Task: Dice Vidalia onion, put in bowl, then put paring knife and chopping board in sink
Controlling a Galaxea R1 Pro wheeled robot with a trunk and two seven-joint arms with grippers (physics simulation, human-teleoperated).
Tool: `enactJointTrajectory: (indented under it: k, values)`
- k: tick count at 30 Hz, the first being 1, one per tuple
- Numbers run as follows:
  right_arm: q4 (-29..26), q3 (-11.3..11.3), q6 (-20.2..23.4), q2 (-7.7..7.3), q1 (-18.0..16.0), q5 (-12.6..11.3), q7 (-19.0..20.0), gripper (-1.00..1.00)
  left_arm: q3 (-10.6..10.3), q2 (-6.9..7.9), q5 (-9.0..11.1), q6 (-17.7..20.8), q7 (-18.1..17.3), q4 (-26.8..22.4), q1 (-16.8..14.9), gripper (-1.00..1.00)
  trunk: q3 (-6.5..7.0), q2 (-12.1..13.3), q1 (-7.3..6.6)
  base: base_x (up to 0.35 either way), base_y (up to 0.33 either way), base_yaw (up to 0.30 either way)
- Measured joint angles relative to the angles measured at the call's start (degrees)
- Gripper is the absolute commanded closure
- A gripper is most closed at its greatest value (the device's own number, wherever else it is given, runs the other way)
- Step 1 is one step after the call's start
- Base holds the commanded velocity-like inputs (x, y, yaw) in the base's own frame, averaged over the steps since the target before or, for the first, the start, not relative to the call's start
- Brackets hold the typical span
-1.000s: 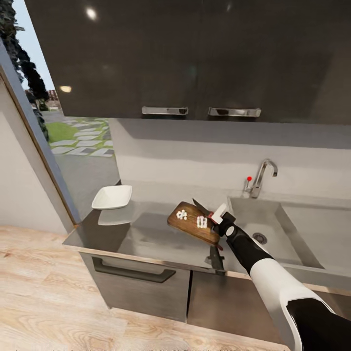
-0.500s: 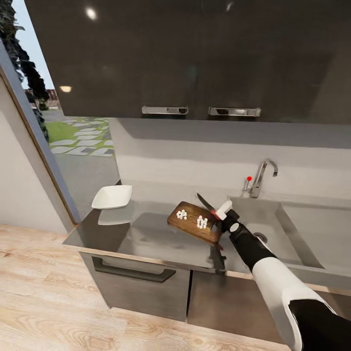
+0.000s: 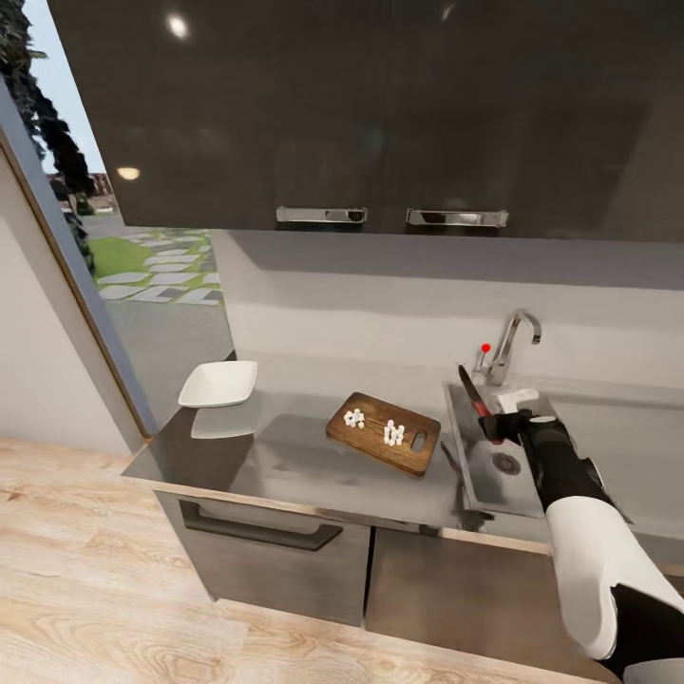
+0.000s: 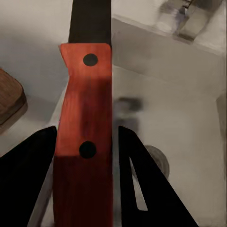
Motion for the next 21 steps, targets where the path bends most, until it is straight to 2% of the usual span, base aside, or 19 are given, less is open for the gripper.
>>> enactJointTrajectory:
  k: [1, 3, 7, 11, 13, 16, 18, 21]
  values:
    - [-0.2, -0.6, 0.7, -0.84, 0.0, -0.2, 1.0, 1.0, 0.0, -0.01, 0.0, 0.0, 0.0, 0.0, 0.0, -1.0, 0.0, 0.0, 0.0, 0.0, 0.0, 0.0]
    - [-0.2, -0.9, 1.2, -1.44, 0.0, -0.4, 1.7, 1.0, 0.0, -0.02, 0.0, 0.0, 0.0, 0.0, 0.0, -1.0, 0.0, 0.0, 0.0, 0.0, 0.0, 0.0]
    - [0.6, -1.0, 1.5, -1.82, 0.0, -0.6, 1.8, 1.0, 0.0, -0.02, 0.0, 0.0, 0.0, 0.0, 0.0, -1.0, 0.0, 0.0, 0.0, 0.0, 0.0, 0.0]
    - [6.6, -1.5, 1.1, -2.27, 0.0, -0.5, 0.9, 1.0, 0.0, -0.02, 0.0, 0.0, 0.0, 0.0, 0.0, -1.0, -0.01, 0.0, 0.0, 0.0, 0.0, 0.0]
    - [9.3, -3.8, 0.5, -2.47, 0.0, -0.5, 0.2, 1.0, 0.0, -0.03, 0.0, 0.0, 0.0, 0.0, 0.0, -1.0, 0.0, 0.0, 0.0, 0.0, 0.0, 0.0]
    - [10.0, -7.4, 0.0, -2.53, 0.0, -0.5, -0.1, 1.0, 0.0, -0.08, 0.0, 0.0, 0.0, 0.0, 0.0, -1.0, 0.0, 0.0, 0.0, 0.0, 0.0, 0.0]
    - [9.9, -8.5, 0.0, -2.54, 0.0, -0.5, -0.2, 1.0, 0.0, -0.1, 0.0, 0.0, 0.0, 0.0, 0.0, -1.0, 0.01, 0.0, 0.0, 0.0, 0.0, -0.073]
    - [9.7, -8.9, 0.3, -2.51, 0.0, -0.5, -0.3, 1.0, 0.0, -0.11, 0.0, 0.0, 0.0, 0.0, 0.0, -1.0, 0.14, 0.0, 0.0, 0.0, 0.0, -0.19]
